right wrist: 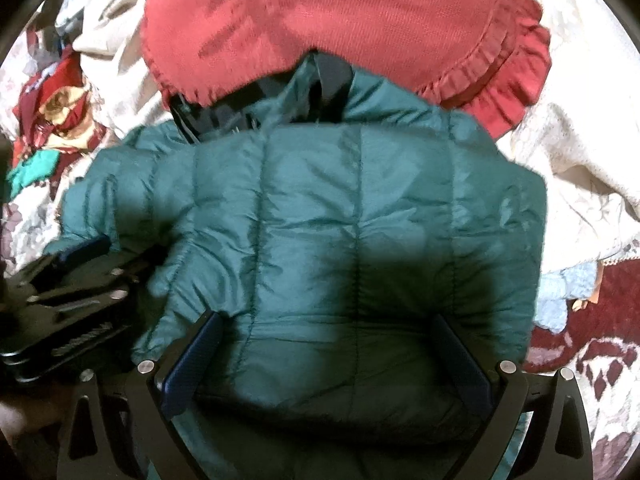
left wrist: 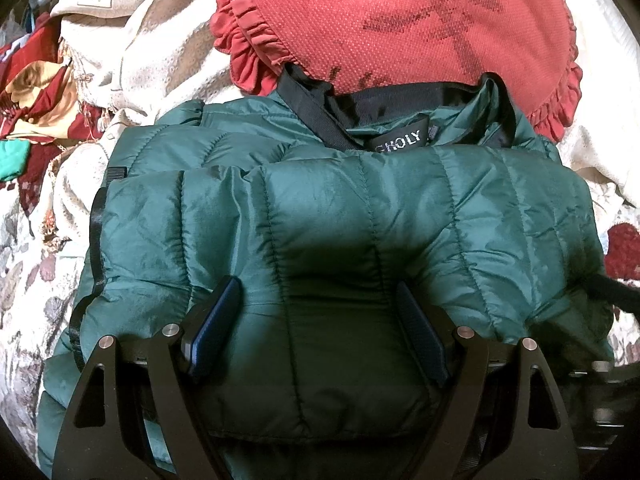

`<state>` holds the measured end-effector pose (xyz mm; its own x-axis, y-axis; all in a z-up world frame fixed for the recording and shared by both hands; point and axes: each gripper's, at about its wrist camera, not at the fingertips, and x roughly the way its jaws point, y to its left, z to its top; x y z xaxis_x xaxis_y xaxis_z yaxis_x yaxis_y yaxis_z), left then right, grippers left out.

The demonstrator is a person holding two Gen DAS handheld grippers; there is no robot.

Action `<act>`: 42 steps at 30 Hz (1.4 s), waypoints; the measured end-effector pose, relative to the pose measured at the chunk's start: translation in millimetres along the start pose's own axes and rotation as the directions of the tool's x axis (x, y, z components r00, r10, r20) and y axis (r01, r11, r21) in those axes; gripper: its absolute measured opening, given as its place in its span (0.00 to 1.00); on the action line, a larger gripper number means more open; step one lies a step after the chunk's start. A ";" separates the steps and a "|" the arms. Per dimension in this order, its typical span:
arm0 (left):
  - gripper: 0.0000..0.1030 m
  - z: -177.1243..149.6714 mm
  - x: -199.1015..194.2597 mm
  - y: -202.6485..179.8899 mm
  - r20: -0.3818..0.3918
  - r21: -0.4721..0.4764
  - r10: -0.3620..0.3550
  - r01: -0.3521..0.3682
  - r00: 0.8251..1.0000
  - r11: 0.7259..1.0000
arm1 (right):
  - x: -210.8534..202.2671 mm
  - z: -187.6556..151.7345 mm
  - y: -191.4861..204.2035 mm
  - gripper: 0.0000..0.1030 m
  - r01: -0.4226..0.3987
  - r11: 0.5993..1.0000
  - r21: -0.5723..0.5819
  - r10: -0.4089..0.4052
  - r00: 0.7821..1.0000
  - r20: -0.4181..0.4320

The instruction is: Fold large clothes

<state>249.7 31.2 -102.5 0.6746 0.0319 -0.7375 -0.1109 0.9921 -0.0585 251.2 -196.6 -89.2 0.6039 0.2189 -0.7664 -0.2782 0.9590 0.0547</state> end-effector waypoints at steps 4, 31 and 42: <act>0.79 1.7 -5.4 3.3 -0.016 -0.011 -0.020 0.020 1.000 1.000 | -43.5 -9.6 -12.0 0.99 0.017 1.000 0.021 -0.018 0.999 0.028; 0.80 -118.4 -181.8 162.1 -0.069 0.072 -0.029 0.034 0.997 0.997 | -160.8 -169.2 -73.6 0.96 -0.127 0.986 0.104 0.134 0.989 -0.065; 0.80 -191.7 -188.2 212.2 -0.095 -0.067 -0.089 0.083 0.991 0.994 | -162.4 -243.9 -80.0 0.96 -0.447 0.881 0.154 0.467 0.874 -0.132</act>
<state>-40.7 212.4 -105.1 0.6093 -0.0681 -0.7900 -0.1036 0.9809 -0.1645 -6.8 -352.8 -125.2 0.2997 0.6154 -0.7290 -0.4002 0.7748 0.4895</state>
